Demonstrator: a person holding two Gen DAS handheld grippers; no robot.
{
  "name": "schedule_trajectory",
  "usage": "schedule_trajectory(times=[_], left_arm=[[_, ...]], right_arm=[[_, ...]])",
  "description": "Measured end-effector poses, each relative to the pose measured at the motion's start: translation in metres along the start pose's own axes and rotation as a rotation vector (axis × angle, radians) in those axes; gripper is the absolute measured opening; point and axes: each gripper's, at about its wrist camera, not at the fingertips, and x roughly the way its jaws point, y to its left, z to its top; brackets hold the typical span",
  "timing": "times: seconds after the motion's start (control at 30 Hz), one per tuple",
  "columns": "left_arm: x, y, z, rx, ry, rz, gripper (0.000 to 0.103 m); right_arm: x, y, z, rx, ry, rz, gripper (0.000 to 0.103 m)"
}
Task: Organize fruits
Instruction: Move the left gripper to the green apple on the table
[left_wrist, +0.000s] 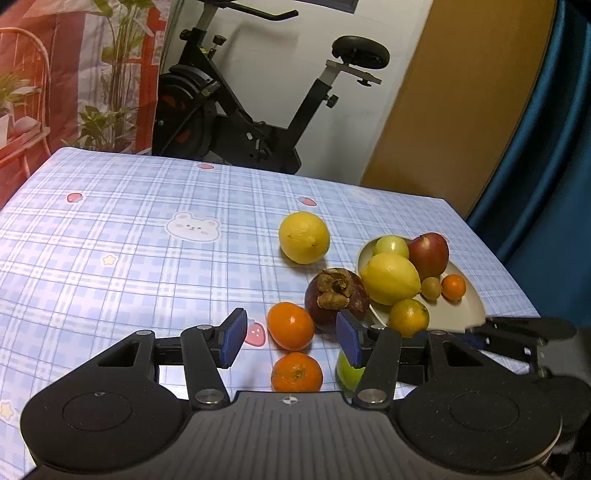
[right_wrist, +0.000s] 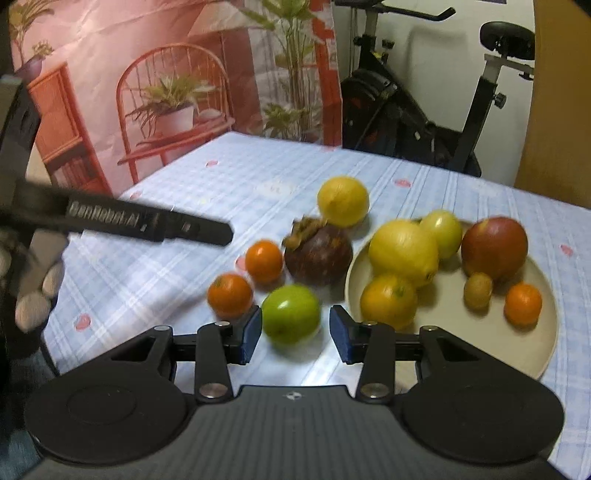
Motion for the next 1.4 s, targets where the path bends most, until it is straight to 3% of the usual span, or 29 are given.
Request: schedule_trajectory(times=[0.13,0.53,0.67,0.8,1.4], left_arm=[[-0.001,0.002,0.000,-0.009,0.000,0.003,0.056],[0.000,0.012,-0.011,-0.064,0.029,-0.005,0.056],[-0.002,0.013,-0.013,-0.065,0.042,-0.042,0.047],[-0.003,0.013,-0.016,-0.065,0.047,-0.053,0.045],[0.005,0.001,-0.031,-0.053,0.120,-0.144,0.045]], right_arm=[[0.017,-0.004,0.012,0.022,0.010,-0.020,0.044],[0.018,0.004,0.004,0.059,0.028,0.073,0.044],[0.014,0.009,-0.002,0.055,0.023,0.092,0.044],[0.014,0.012,-0.007,0.064,0.025,0.121,0.044],[0.023,0.038,-0.020,-0.035,0.041,0.160,0.046]])
